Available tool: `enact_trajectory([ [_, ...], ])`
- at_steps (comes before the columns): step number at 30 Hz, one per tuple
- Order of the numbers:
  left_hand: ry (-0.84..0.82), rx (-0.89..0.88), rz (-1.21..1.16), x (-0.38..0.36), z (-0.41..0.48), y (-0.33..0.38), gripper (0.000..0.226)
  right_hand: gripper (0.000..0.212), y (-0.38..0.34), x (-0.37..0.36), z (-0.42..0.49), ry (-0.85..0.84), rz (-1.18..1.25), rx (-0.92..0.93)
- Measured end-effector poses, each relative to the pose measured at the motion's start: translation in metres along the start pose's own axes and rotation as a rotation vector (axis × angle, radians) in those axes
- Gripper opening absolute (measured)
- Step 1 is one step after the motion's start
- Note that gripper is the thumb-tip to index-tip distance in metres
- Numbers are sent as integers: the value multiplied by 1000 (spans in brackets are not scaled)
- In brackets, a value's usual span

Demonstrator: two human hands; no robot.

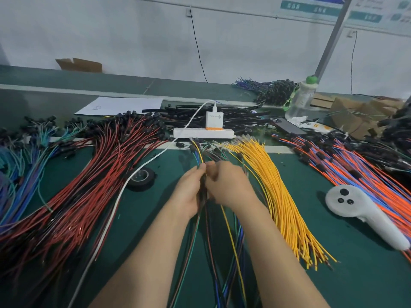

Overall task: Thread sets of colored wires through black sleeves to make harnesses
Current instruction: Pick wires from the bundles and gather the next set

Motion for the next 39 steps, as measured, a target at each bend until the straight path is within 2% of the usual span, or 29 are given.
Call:
enact_trajectory([
  [2,56,-13,56,3,0,1,27,30,-6,-3,-2,-129,1,30],
  [4,103,-41,61,5,0,4,27,11,-9,-4,-7,-255,-4,59],
  [7,167,-93,128,4,-1,15,28,12,-11,4,-14,-279,107,112],
  [10,156,-151,196,-9,-4,34,30,16,-7,27,-24,-176,334,131],
  [12,67,-176,143,-26,-8,55,31,16,19,53,-27,-9,439,71],
  [14,-63,-211,57,-47,-15,83,30,14,60,85,-30,234,348,-61],
  [16,-214,-230,-65,-72,-23,110,29,15,107,111,-37,396,204,-266],
  [19,-402,-172,-256,-115,-23,127,31,27,165,125,-38,389,18,-497],
  [21,-460,-99,-277,-144,-14,119,32,29,191,128,-32,335,-45,-581],
  [24,-442,12,-237,-175,8,85,29,32,217,134,-21,282,-50,-672],
  [29,-374,204,-222,-198,40,15,34,36,229,139,3,302,-7,-672],
  [32,-337,235,-143,-200,52,-15,35,40,237,133,14,261,-19,-763],
  [35,-307,238,-72,-198,60,-29,33,41,244,138,20,325,-16,-826],
  [39,-281,241,-54,-194,68,-35,33,40,253,133,29,307,-1,-869],
])
Point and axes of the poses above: each hand's wrist, its own z-axis towards the middle knuckle, its own x-axis out of the back of the hand, y = z × x, the point moved 5 cm from there along z, towards the middle knuckle, and after that the axes turned 7 degrees about -y, right-handed, at the moved point
